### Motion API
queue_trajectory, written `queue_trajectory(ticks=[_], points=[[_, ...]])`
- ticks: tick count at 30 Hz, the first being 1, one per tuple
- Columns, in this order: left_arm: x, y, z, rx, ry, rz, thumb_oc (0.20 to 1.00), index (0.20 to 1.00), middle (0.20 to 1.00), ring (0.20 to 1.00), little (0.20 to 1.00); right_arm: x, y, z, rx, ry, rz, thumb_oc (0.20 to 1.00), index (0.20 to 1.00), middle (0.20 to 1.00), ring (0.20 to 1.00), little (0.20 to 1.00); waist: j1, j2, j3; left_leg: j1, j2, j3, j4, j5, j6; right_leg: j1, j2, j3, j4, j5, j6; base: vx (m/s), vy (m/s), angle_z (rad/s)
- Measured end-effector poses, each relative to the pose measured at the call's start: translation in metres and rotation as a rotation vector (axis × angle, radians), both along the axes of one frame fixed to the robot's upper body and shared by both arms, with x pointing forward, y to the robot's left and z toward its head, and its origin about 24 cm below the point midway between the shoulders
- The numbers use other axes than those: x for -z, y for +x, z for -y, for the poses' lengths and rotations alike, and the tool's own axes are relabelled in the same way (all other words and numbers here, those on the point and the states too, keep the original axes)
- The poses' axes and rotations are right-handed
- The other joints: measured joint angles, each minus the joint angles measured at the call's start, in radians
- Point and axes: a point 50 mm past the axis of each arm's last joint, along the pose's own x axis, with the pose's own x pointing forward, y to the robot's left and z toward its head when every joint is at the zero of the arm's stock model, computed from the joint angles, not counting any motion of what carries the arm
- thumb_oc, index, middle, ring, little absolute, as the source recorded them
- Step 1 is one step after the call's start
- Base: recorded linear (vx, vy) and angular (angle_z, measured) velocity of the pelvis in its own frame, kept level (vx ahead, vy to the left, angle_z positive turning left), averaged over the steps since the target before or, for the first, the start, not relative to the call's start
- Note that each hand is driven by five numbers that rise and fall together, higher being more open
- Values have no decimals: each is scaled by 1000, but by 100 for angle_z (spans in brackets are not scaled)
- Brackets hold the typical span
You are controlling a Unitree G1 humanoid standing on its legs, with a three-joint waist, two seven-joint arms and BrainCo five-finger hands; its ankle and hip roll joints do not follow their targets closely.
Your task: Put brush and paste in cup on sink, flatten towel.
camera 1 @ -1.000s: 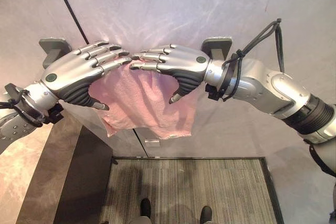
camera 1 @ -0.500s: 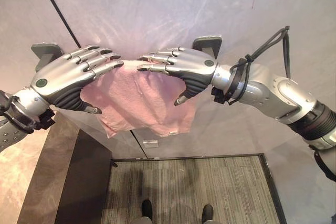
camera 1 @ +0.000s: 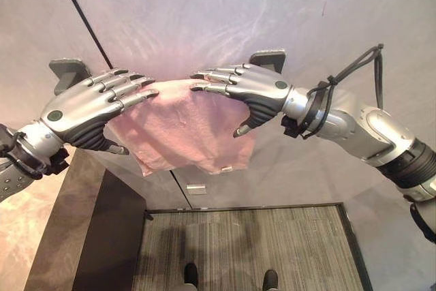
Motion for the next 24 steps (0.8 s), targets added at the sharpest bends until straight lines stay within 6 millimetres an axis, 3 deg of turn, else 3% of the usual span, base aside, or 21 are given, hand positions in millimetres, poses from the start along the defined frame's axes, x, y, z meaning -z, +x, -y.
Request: queue_trajectory(ticks=[6, 24], points=[[8, 0, -6, -27, -30, -20, 1000, 1000, 1000, 1000, 1000, 7, 2, 18, 60, 6, -15, 1000, 1000, 1000, 1000, 1000, -9, 5, -15, 2, 2, 0, 0, 0, 0, 1, 2, 0, 0, 0, 0, 0, 0, 0], [30, -1, -31, -137, -209, -12, 1000, 1000, 1000, 1000, 1000, 17, 1, 31, 87, 42, -48, 1000, 1000, 1000, 1000, 1000, -4, 2, -32, -3, 9, -4, 0, 0, -1, 0, 5, -3, -1, 2, -3, 0, 0, 0]])
